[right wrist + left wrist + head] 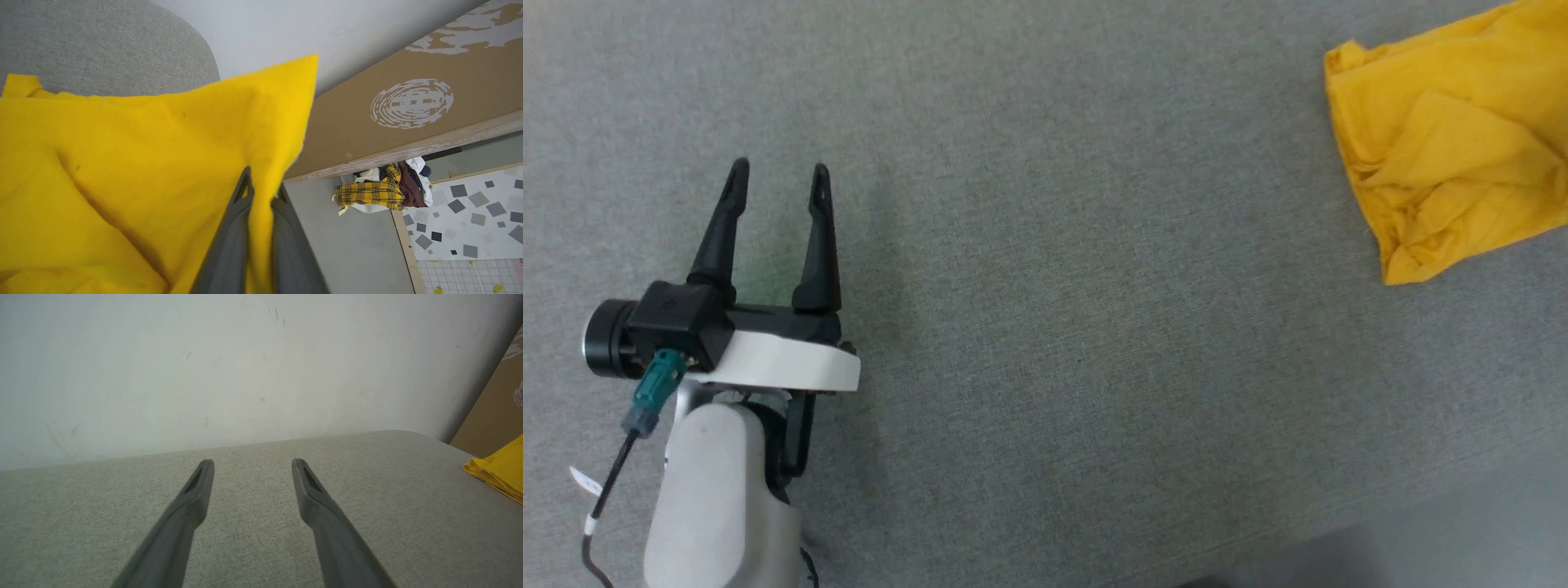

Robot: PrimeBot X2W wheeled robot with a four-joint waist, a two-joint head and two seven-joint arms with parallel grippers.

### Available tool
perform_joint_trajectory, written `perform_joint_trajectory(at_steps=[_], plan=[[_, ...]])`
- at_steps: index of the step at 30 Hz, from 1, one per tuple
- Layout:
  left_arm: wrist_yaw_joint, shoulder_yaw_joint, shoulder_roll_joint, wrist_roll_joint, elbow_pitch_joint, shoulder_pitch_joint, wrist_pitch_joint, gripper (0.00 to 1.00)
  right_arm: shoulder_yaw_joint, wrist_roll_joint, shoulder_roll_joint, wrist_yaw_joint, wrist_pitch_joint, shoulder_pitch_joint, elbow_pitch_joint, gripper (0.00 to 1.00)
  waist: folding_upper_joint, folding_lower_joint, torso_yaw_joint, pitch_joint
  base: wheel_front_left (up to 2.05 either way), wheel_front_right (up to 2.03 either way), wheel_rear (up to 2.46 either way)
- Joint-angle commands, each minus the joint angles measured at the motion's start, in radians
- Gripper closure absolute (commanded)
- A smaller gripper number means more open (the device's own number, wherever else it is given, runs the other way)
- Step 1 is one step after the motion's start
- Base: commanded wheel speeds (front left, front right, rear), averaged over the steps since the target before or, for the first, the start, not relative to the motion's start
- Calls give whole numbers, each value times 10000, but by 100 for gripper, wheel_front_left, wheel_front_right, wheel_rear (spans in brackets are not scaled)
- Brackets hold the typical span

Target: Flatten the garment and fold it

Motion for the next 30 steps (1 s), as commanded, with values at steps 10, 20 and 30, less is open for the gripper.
perform_joint_trajectory(at_steps=[10,20,30], plan=[[-58,-4,226,99,-58,-283,-47,0,-1599,-962,143,-25,-1147,-672,1104,65,0,-2,396,791,0,0,0],[-29,-56,-4,-48,257,15,-47,0,-2193,-751,477,-25,-2532,-241,1461,0,0,-2,723,-451,0,0,0],[102,-221,-375,-400,748,822,-47,0,-2051,1485,814,-25,-3590,1648,320,0,0,-2,1533,-2402,0,0,0]])
